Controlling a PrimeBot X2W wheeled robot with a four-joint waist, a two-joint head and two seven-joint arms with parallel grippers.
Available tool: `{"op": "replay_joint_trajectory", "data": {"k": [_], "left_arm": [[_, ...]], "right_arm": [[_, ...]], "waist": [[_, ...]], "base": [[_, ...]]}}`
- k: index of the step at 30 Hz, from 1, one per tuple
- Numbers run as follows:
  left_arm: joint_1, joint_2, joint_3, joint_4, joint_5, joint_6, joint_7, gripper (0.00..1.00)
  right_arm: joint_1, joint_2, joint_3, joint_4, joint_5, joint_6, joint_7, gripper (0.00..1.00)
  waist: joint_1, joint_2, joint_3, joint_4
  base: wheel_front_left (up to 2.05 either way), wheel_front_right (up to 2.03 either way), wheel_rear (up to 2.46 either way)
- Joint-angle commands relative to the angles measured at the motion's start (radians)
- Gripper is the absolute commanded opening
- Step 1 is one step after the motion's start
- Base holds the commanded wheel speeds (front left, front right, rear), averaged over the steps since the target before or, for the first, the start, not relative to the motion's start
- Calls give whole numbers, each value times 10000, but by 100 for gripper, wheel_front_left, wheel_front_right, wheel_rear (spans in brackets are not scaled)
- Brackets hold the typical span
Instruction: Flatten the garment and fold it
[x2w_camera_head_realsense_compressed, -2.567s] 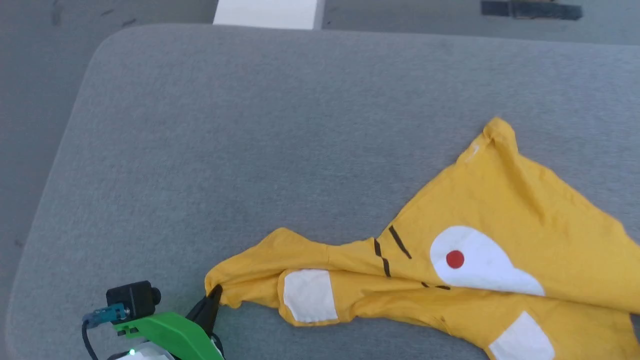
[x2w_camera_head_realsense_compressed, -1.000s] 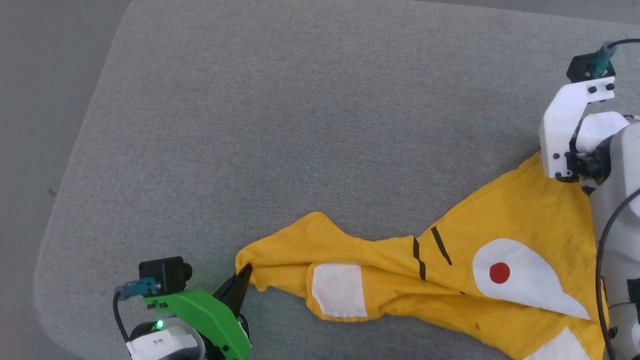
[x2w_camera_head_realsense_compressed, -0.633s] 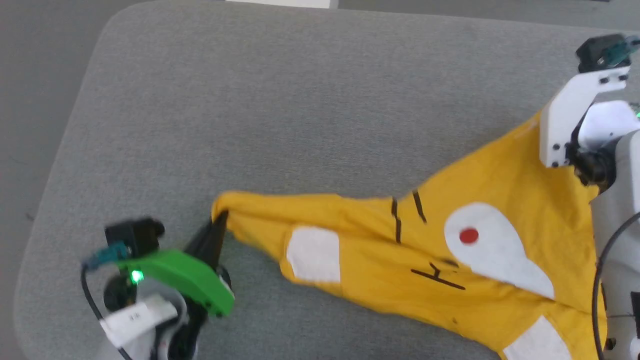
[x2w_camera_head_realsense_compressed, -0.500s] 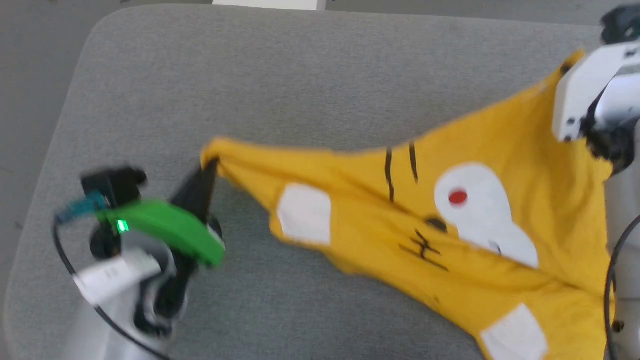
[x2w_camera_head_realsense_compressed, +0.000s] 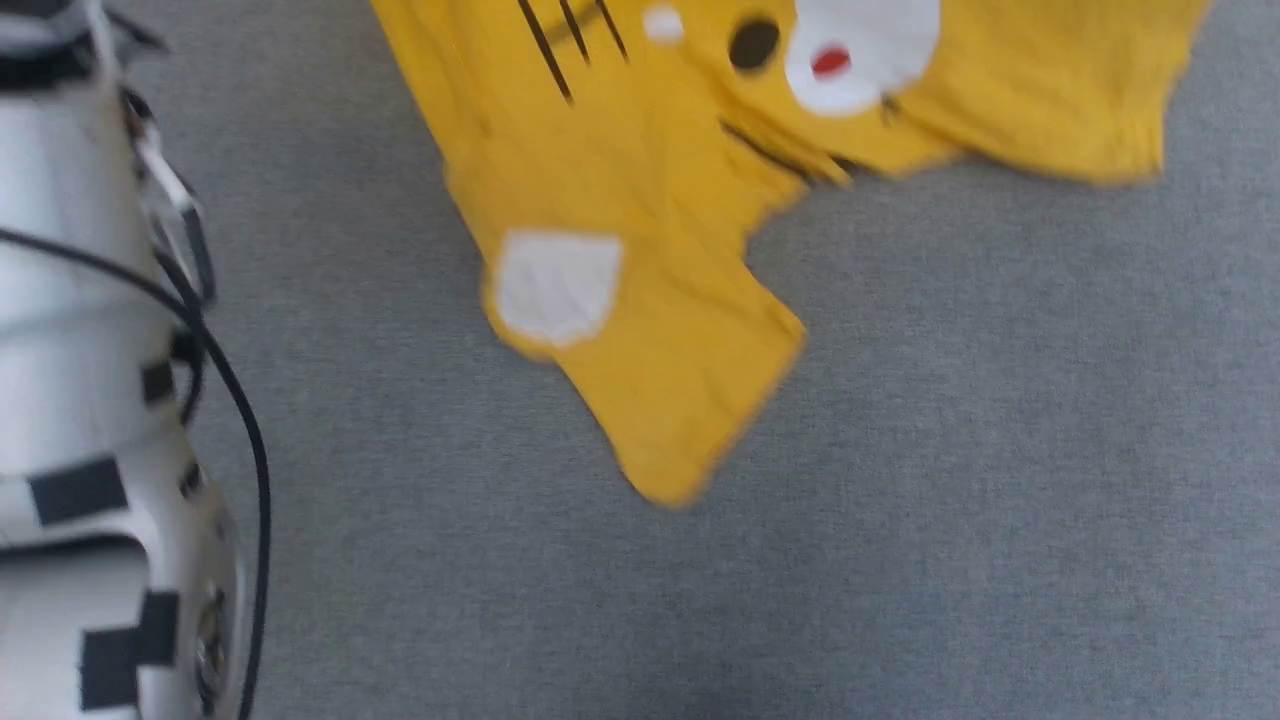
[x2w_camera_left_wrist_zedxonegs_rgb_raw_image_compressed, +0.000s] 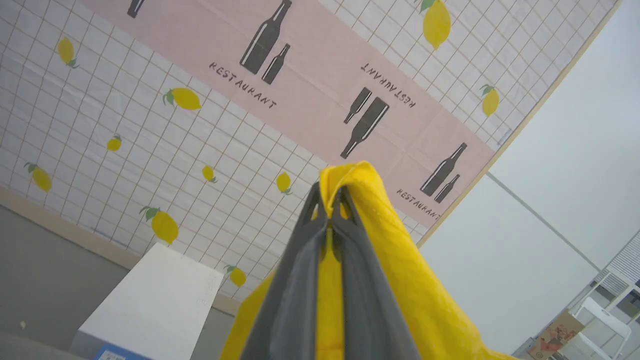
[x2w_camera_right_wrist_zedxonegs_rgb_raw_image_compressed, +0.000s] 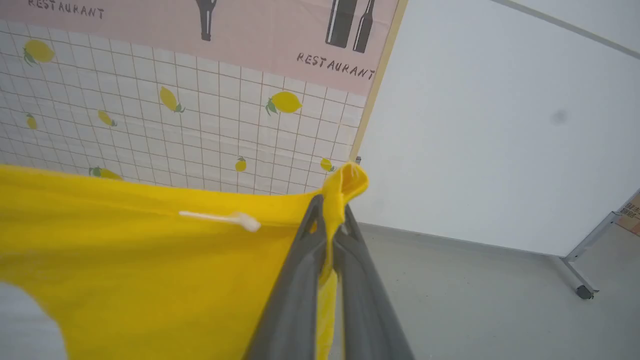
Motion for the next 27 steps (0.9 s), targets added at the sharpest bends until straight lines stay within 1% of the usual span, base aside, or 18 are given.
{"op": "replay_joint_trajectory", "data": {"k": [1,3,6,9,12,14,15,16,21,24,27], "left_arm": [[-610,116,77,150,186,15,-282,0],[-1434,189,133,438,356,-25,-750,0],[-2598,369,140,719,646,-311,-1572,0],[-3455,423,212,873,769,-578,-2354,0],[-3928,504,175,1192,730,-1060,-2779,0],[-3869,544,144,1409,674,-1406,-2997,0],[-3143,652,-103,1775,781,-1816,-3062,0],[-2712,682,-209,1903,811,-1926,-3030,0],[-168,921,-857,2131,1107,-2224,-2652,0],[1766,1189,-1391,1978,1254,-2343,-2012,0],[3848,1379,-1758,1532,932,-2420,-1014,0]], "right_arm": [[-374,-37,-84,-9,-155,-15,-235,0],[-822,26,-230,9,-293,-15,-515,0],[-1409,112,-396,29,-551,-15,-1051,0],[-1786,150,-480,91,-747,-15,-1597,0],[-1843,192,-421,234,-846,-15,-2116,0],[-1654,243,-398,366,-702,-15,-2484,0],[-999,148,-117,658,-501,-15,-2902,0],[-663,117,-14,770,-386,-15,-3062,0],[1093,-72,624,1156,357,-15,-3405,0],[2390,-254,1137,1110,1086,-15,-3428,0],[3731,-516,1588,742,1846,-15,-3208,0]], "waist": [[-1,0,534,-404],[-1,0,720,-488],[-1,0,951,-617],[-1,0,1065,-667],[-1,0,1102,-675],[-1,0,1067,-620],[-1,0,931,-512],[-1,0,835,-477],[-1,0,247,-284],[-1,0,-281,-196],[-1,0,-801,-138]], "base": [[0,0,0],[0,0,0],[0,0,0],[0,0,0],[0,0,0],[0,0,0],[0,0,0],[0,0,0],[0,0,0],[0,0,0],[0,0,0]]}}
